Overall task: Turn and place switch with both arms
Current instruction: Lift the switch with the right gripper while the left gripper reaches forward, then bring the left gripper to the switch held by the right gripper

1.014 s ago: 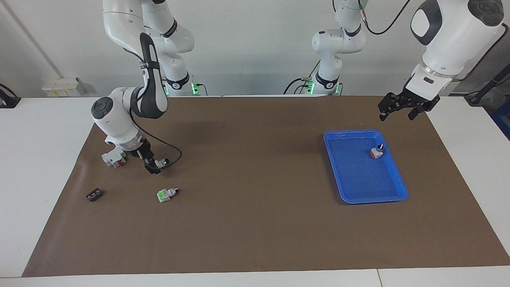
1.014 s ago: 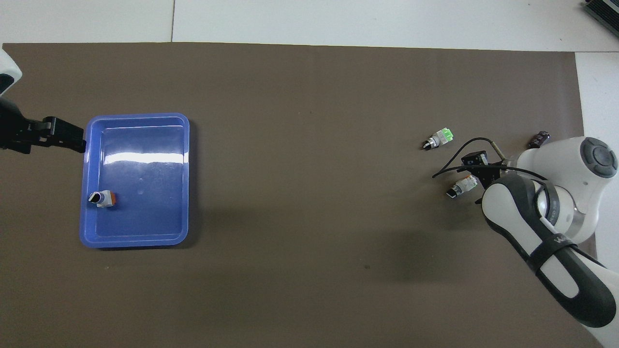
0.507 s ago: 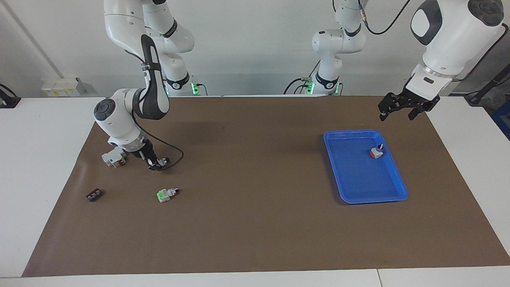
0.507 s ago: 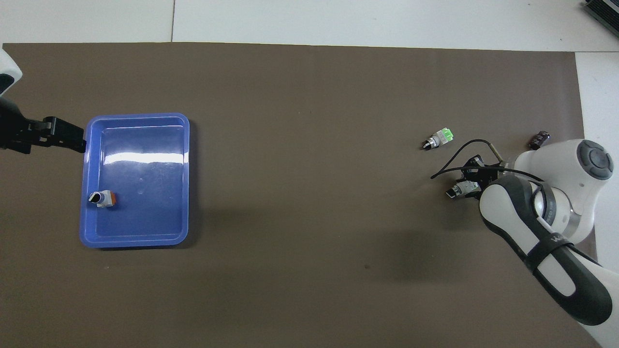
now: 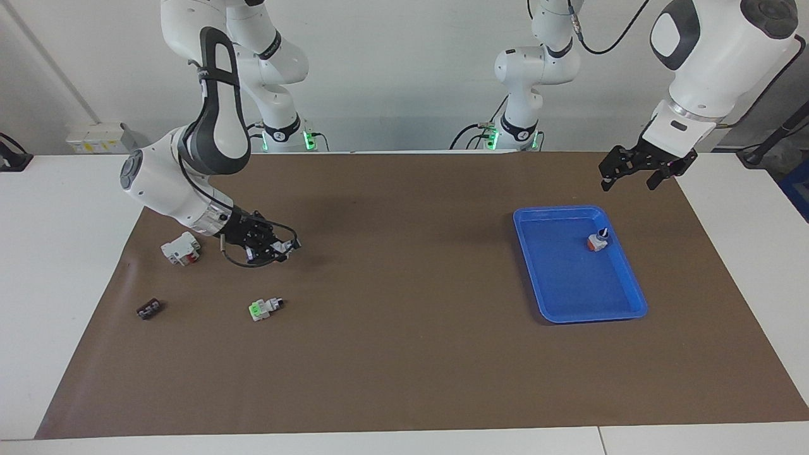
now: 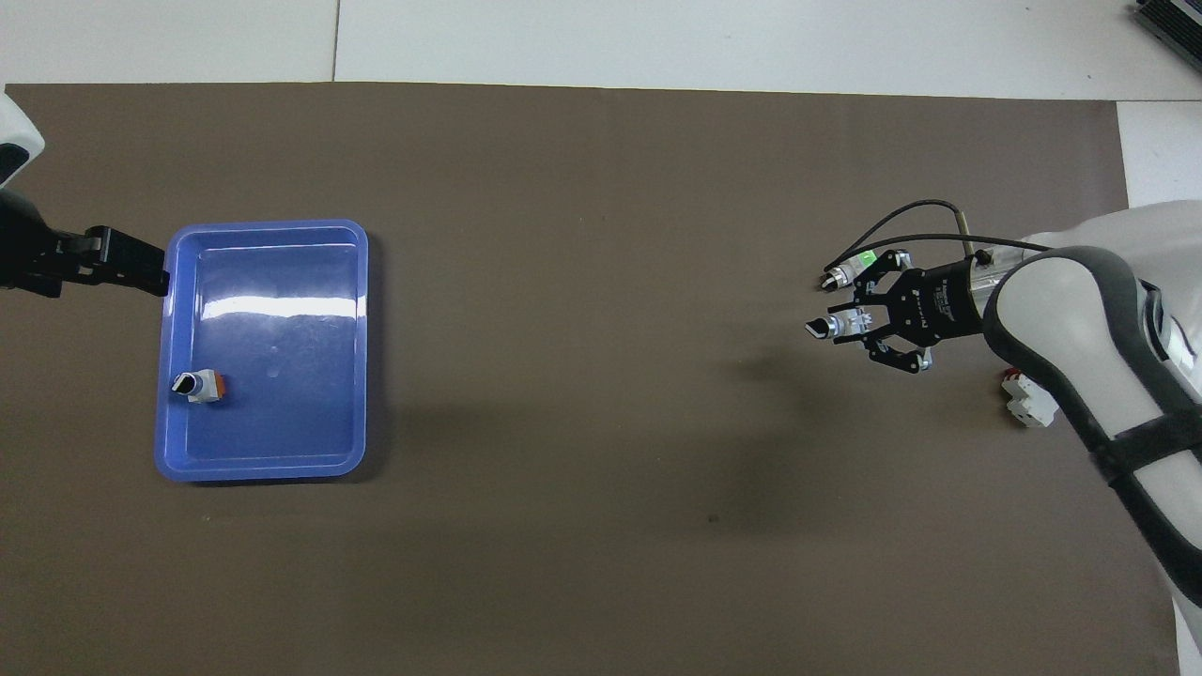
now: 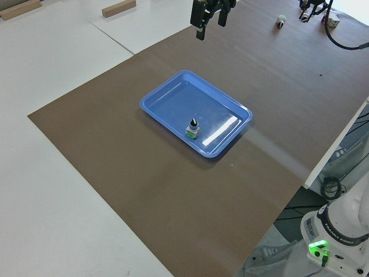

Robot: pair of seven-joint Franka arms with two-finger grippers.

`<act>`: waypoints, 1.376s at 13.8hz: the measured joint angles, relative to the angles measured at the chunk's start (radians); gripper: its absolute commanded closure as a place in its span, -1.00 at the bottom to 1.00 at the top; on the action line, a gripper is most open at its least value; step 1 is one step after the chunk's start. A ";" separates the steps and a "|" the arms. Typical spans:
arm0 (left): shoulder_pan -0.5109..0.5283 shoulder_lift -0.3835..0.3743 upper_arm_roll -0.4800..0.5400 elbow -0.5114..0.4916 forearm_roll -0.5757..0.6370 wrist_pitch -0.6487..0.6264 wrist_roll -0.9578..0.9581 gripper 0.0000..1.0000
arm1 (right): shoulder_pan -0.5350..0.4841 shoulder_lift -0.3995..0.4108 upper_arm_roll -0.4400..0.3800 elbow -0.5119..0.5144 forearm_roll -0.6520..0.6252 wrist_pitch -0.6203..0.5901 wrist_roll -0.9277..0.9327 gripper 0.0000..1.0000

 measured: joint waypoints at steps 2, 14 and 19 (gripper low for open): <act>-0.001 -0.005 -0.002 0.000 0.000 0.001 0.000 -1.00 | 0.030 0.000 0.051 0.044 0.085 -0.001 0.126 1.00; -0.080 -0.052 -0.028 -0.116 -0.452 0.087 -0.384 -0.77 | 0.418 -0.001 0.081 0.164 0.329 0.274 0.393 1.00; -0.096 -0.125 -0.031 -0.302 -0.752 0.282 -0.474 -0.22 | 0.481 -0.001 0.081 0.165 0.382 0.360 0.395 1.00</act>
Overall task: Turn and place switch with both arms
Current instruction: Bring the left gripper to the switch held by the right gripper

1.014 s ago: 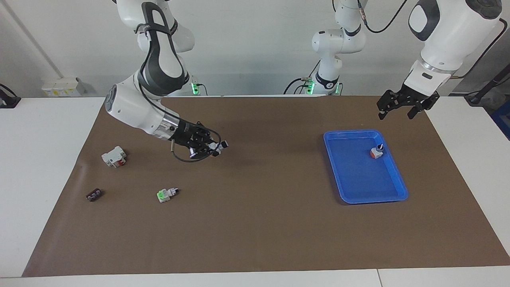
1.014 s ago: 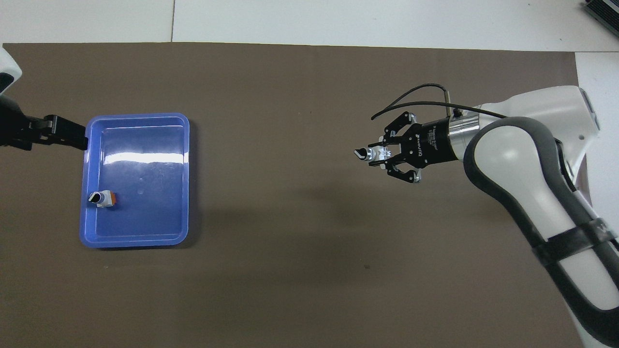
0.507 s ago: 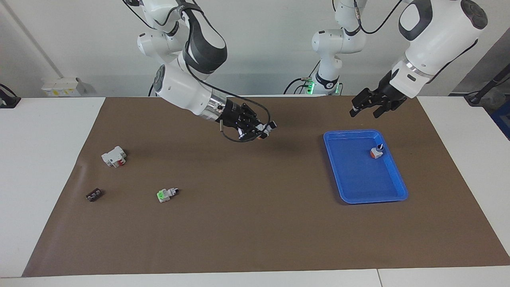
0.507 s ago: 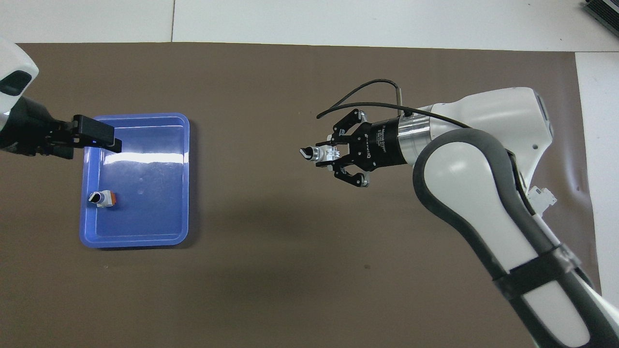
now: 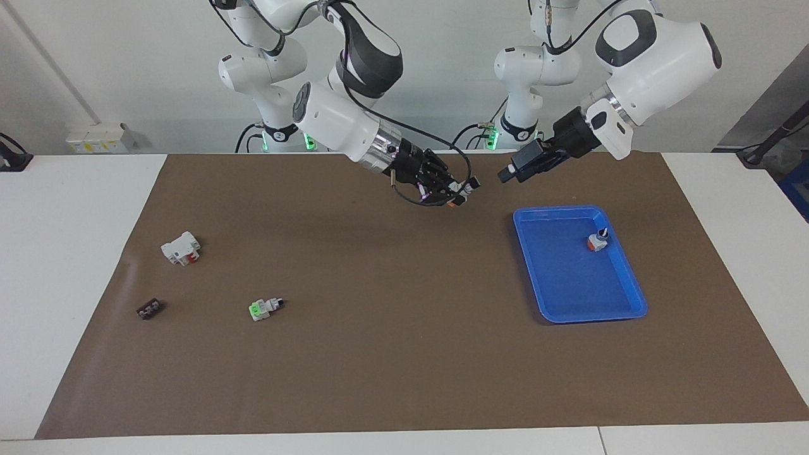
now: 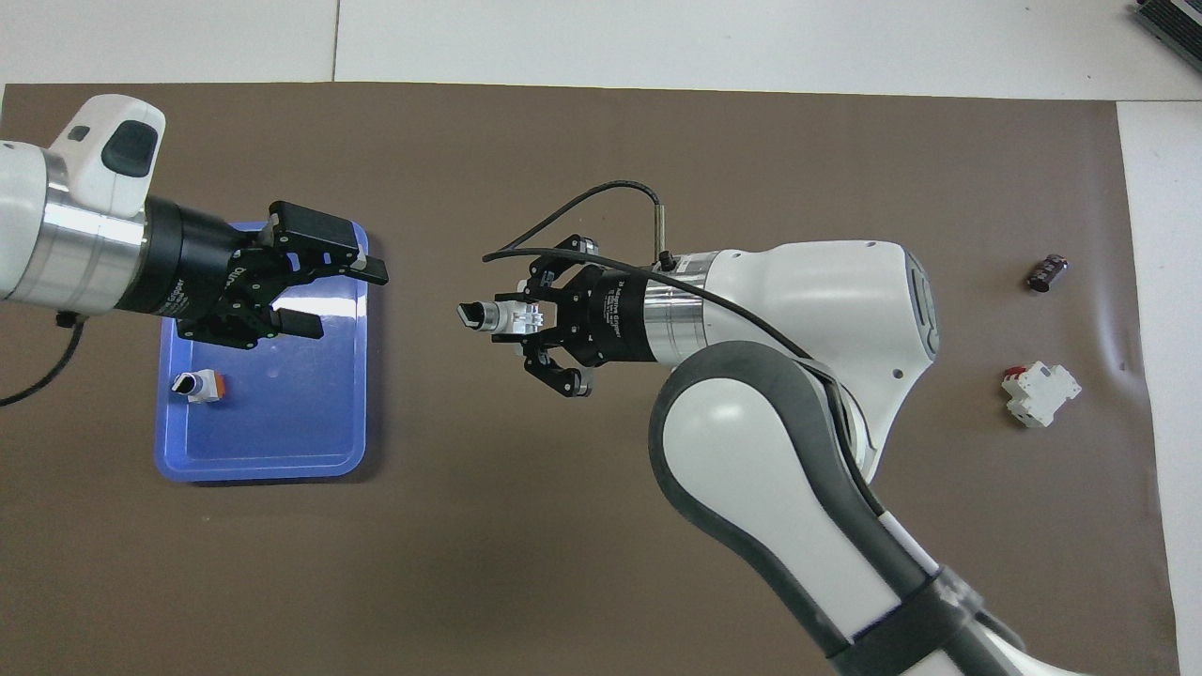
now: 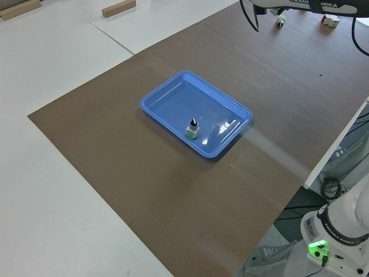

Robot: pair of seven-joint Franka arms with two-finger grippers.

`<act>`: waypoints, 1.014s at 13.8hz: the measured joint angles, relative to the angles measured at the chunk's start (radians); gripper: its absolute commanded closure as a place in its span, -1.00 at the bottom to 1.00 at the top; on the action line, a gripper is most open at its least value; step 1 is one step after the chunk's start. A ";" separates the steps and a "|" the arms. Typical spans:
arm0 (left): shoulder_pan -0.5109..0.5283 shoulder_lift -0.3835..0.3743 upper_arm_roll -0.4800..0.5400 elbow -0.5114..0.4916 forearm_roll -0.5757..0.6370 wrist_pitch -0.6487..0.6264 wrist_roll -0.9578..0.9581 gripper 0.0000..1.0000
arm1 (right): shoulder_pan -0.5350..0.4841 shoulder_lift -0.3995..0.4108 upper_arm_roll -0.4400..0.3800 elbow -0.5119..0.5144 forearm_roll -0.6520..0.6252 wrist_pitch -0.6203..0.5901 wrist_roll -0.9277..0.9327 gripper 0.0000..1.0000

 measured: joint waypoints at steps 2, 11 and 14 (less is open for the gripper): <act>-0.015 -0.021 0.000 -0.041 -0.039 0.047 -0.001 -0.03 | 0.001 0.000 -0.001 0.000 0.002 0.004 0.000 1.00; -0.112 -0.038 0.000 -0.106 -0.084 0.241 -0.012 0.29 | 0.000 0.002 -0.008 -0.002 0.003 0.010 0.000 1.00; -0.113 -0.045 0.002 -0.116 -0.084 0.248 -0.012 0.35 | 0.000 0.002 -0.008 -0.002 0.003 0.010 0.000 1.00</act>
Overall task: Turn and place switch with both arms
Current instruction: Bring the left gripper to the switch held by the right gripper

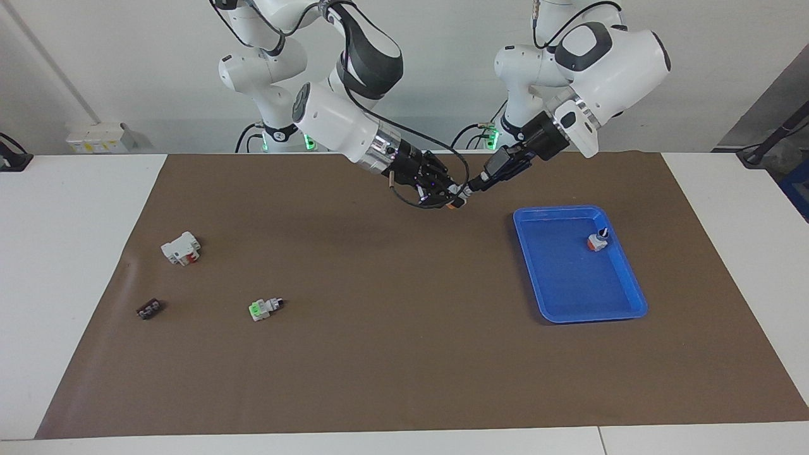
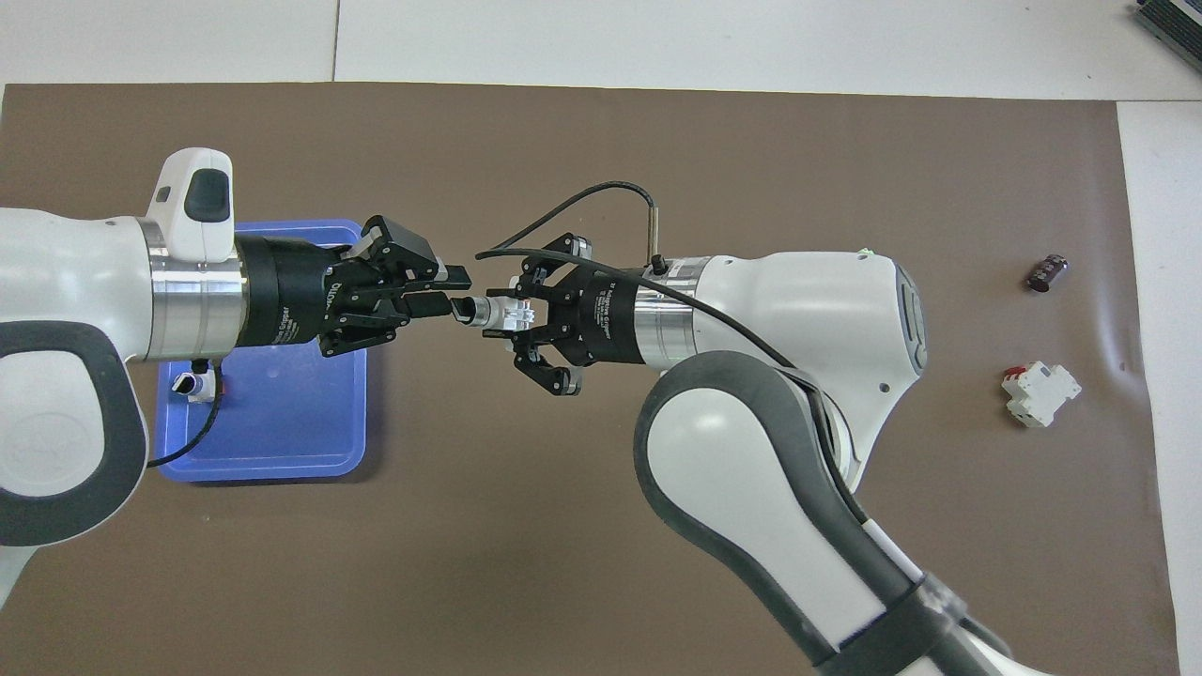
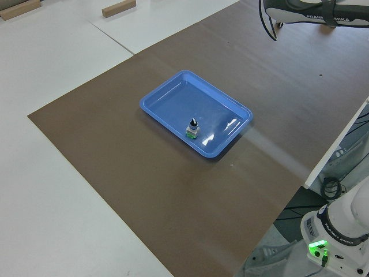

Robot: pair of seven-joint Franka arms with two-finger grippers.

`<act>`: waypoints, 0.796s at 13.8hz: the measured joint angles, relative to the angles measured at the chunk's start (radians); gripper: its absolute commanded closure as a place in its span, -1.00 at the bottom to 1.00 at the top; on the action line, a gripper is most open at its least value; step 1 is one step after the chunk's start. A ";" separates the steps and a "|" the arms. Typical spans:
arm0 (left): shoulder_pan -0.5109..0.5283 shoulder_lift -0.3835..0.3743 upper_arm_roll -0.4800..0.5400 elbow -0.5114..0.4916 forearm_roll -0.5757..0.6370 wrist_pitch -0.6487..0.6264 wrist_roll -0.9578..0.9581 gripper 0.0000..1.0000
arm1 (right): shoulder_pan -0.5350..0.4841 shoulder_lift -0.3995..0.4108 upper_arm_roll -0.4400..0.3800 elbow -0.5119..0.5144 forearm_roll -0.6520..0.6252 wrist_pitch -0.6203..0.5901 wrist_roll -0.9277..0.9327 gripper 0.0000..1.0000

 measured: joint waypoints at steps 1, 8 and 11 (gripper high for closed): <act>0.000 -0.001 0.001 -0.001 0.000 0.000 0.000 0.35 | 0.000 0.000 0.000 0.000 0.000 0.000 0.000 1.00; 0.000 -0.004 0.006 -0.001 0.000 -0.006 0.001 0.19 | 0.001 0.000 0.001 0.002 0.000 0.000 0.000 1.00; 0.002 -0.004 0.011 -0.001 0.000 -0.025 0.003 0.25 | 0.002 0.000 0.002 0.005 0.001 0.000 0.000 1.00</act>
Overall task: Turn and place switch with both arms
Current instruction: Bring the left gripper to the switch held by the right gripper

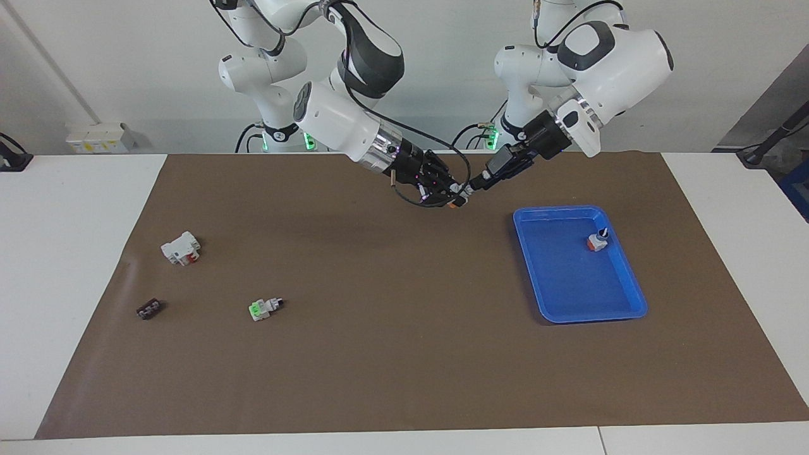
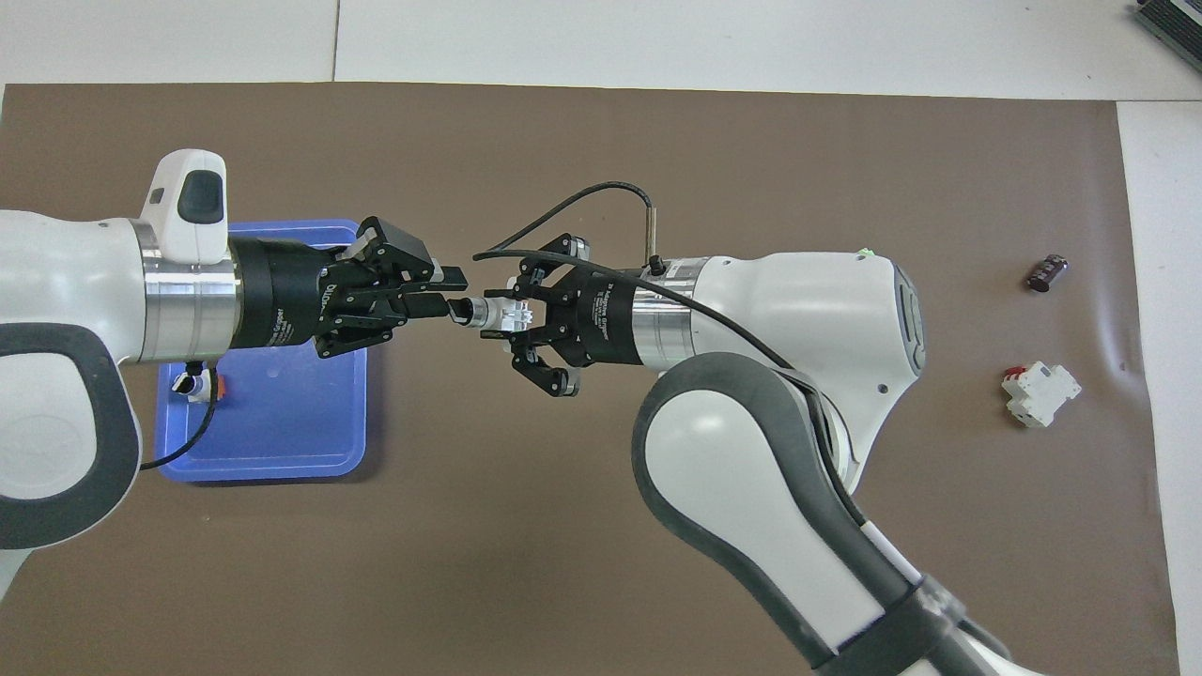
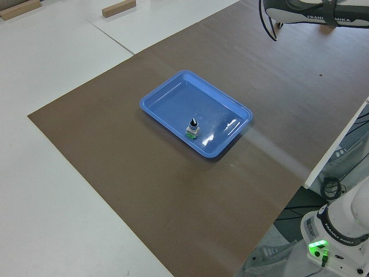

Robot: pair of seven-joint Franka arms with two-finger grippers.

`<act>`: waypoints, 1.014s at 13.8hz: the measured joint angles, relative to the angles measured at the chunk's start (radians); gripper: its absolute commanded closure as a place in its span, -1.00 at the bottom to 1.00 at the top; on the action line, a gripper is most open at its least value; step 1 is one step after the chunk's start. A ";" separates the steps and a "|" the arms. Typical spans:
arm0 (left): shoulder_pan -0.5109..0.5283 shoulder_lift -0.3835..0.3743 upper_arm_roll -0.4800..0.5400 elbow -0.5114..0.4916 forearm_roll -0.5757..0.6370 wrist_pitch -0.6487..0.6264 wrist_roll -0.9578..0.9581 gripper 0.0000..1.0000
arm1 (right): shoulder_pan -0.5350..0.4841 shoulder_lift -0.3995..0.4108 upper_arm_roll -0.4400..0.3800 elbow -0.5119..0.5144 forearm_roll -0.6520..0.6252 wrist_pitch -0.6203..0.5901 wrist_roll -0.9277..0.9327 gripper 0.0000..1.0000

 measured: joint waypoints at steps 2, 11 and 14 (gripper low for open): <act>0.010 0.000 0.005 0.000 0.000 -0.024 0.012 0.29 | 0.000 0.000 0.000 0.002 0.002 0.000 0.004 1.00; 0.008 -0.001 -0.004 0.000 0.000 -0.031 0.018 0.39 | 0.000 0.000 0.000 0.003 0.003 0.000 0.007 1.00; 0.007 -0.001 -0.007 0.000 0.000 -0.031 0.019 0.50 | 0.000 0.000 0.000 0.003 0.003 0.000 0.007 1.00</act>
